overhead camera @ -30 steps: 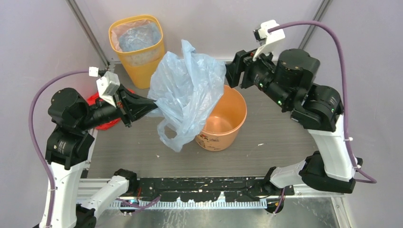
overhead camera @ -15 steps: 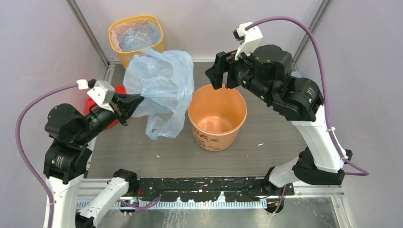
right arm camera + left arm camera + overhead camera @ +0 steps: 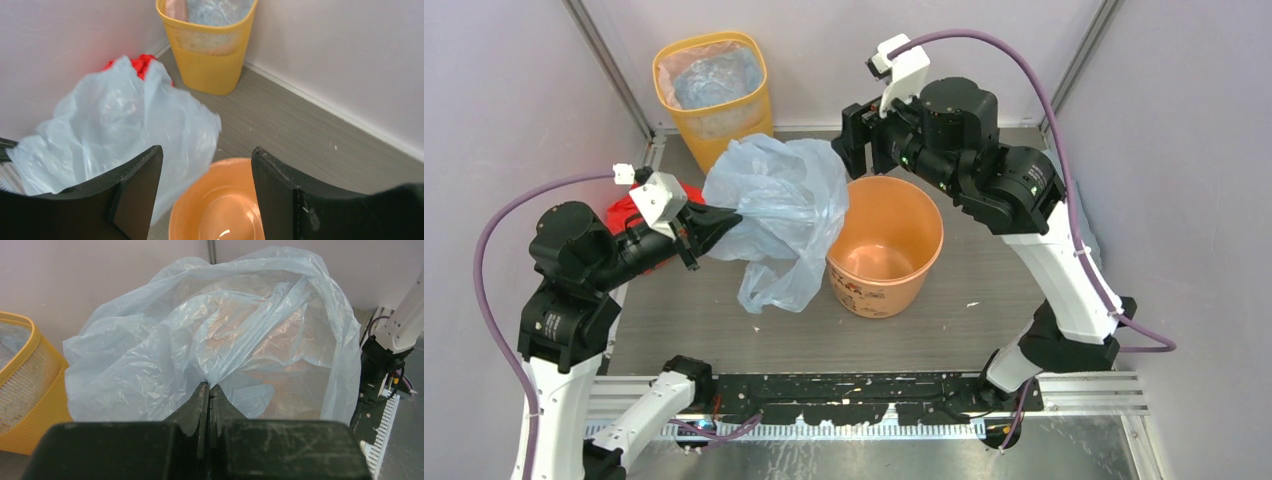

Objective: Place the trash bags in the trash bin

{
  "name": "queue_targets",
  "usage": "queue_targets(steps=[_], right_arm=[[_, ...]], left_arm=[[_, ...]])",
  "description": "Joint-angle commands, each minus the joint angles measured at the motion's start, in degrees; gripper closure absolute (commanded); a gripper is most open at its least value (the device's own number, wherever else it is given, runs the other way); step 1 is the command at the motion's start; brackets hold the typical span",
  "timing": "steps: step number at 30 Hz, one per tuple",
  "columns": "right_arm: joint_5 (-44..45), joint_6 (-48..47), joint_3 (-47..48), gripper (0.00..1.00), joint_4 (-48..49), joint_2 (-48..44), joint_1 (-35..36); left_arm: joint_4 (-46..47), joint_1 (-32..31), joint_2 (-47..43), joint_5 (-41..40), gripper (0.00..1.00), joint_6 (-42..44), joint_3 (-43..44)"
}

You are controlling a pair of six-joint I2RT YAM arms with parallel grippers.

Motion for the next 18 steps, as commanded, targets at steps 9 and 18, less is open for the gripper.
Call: queue_targets(steps=[9,18], right_arm=[[-17.4,-8.5,12.8,0.29,0.5,8.6,0.5],[-21.1,-9.2,12.1,0.29,-3.8,11.0,2.2]], left_arm=[[-3.9,0.3,-1.8,9.1,1.0,5.6,3.1],[-3.9,0.3,-0.1,13.0,1.0,4.8,5.6]])
